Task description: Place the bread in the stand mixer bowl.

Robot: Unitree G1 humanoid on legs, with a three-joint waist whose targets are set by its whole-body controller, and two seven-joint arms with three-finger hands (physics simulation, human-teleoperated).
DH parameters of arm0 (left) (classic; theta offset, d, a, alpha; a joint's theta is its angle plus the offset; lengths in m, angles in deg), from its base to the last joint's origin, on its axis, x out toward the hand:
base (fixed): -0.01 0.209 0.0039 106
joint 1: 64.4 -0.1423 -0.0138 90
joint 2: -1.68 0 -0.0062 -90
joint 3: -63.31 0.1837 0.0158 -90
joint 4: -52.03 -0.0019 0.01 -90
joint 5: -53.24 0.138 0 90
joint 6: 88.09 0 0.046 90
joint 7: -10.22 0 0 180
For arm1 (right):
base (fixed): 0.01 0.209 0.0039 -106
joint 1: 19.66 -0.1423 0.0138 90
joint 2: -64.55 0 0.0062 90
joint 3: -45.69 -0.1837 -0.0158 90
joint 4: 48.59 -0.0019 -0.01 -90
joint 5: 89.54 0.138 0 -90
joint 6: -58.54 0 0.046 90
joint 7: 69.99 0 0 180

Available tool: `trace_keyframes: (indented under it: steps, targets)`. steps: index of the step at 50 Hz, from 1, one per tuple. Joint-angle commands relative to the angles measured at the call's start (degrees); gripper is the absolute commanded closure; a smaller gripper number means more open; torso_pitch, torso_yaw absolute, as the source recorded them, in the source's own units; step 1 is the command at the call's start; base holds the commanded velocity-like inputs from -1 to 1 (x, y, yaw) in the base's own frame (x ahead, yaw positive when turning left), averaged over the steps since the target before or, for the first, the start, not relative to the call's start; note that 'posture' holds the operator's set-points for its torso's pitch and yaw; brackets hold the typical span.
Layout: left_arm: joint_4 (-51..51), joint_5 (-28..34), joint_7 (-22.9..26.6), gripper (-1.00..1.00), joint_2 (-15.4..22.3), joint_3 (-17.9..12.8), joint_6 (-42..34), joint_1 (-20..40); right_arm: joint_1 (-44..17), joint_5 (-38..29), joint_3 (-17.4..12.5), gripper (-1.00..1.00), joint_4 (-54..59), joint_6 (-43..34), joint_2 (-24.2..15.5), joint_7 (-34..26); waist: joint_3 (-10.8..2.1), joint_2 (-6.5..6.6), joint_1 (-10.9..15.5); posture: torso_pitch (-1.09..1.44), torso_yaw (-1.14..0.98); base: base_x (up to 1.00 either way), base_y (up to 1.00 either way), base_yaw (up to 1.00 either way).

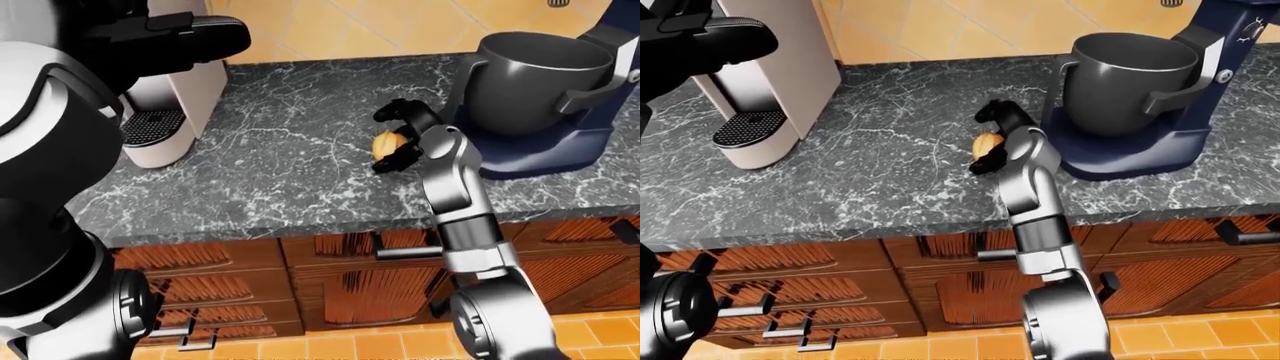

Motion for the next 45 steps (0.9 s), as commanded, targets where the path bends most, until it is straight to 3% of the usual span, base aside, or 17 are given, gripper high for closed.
trace_keyframes:
  steps: [1,6,7,26,45]
  targets:
    - [0.66,0.25,0.0,-1.0,0.66,-0.74,1.34,1.64,-1.51,-0.94,-0.19,-0.28,-1.67,-0.02,-0.44,0.26,-1.35,0.17,-0.06,0.0,0.0,0.0,0.0,0.0]
    - [0.68,0.24,-0.02,-1.0,0.63,-0.71,1.29,1.69,-1.41,-1.62,-0.02,-0.13,-3.18,-0.7,-0.28,-0.36,-1.39,0.15,0.04,0.0,0.0,0.0,0.0,0.0]
    - [0.7,0.16,-0.12,-1.0,0.64,-0.76,1.19,1.77,-1.44,-1.78,-0.07,0.02,-3.76,-0.98,-0.3,-0.62,-1.4,0.14,0.05,0.0,0.0,0.0,0.0,0.0]
    - [0.74,-0.63,-0.63,-1.0,1.0,-0.83,1.21,1.83,-0.93,-4.33,0.36,0.98,-9.59,-2.91,0.66,-2.99,-1.57,0.22,-0.17,0.0,0.0,0.0,0.0,0.0]
    - [0.71,-1.06,-0.92,-1.0,1.27,-0.76,1.33,1.81,-2.94,-11.5,2.04,1.0,-28.61,-8.83,3.77,-11.39,-0.92,0.44,-0.6,0.0,0.0,0.0,0.0,0.0]
